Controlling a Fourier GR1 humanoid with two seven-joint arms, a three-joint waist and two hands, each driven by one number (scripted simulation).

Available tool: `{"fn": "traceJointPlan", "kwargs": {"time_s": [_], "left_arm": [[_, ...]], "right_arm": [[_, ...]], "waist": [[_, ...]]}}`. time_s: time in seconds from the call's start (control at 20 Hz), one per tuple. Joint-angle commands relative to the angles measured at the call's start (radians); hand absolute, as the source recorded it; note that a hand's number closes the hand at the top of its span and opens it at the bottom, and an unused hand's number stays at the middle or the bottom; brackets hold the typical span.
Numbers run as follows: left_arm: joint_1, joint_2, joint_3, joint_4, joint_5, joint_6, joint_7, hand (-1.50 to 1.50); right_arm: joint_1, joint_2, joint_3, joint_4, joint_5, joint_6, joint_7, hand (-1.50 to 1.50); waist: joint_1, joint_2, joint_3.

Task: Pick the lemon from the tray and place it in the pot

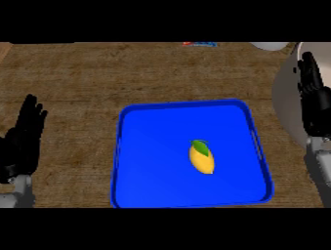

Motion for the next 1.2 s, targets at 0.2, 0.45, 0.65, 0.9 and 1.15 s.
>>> {"fn": "traceJointPlan", "kwargs": {"time_s": [0.2,0.45,0.65,0.9,1.15], "left_arm": [[-0.158,0.023,-0.045,-0.044,-0.025,-0.050,-0.008,0.00],[-0.175,0.005,-0.062,-0.057,0.000,-0.074,0.018,0.00],[-0.174,0.011,-0.041,-0.044,0.004,-0.079,0.014,0.00],[-0.179,0.043,-0.001,-0.038,0.026,-0.114,0.033,0.00],[-0.144,0.046,0.002,-0.067,0.024,-0.111,0.049,0.00]], "right_arm": [[-0.176,0.044,0.196,0.015,-0.103,0.388,-0.121,1.50],[-0.191,-0.004,0.282,0.225,0.098,0.436,-0.460,-1.50],[-0.262,-0.028,0.249,0.348,0.064,0.587,-0.702,-1.50],[-0.408,-0.121,0.241,0.505,0.113,0.759,-0.824,-1.50],[-0.477,-0.178,0.393,0.395,0.222,0.820,-0.652,-1.50]], "waist": [[0.081,0.049,-0.008],[0.078,0.052,-0.009],[0.054,0.042,-0.011],[0.038,0.035,-0.013],[0.030,0.026,-0.015]]}}
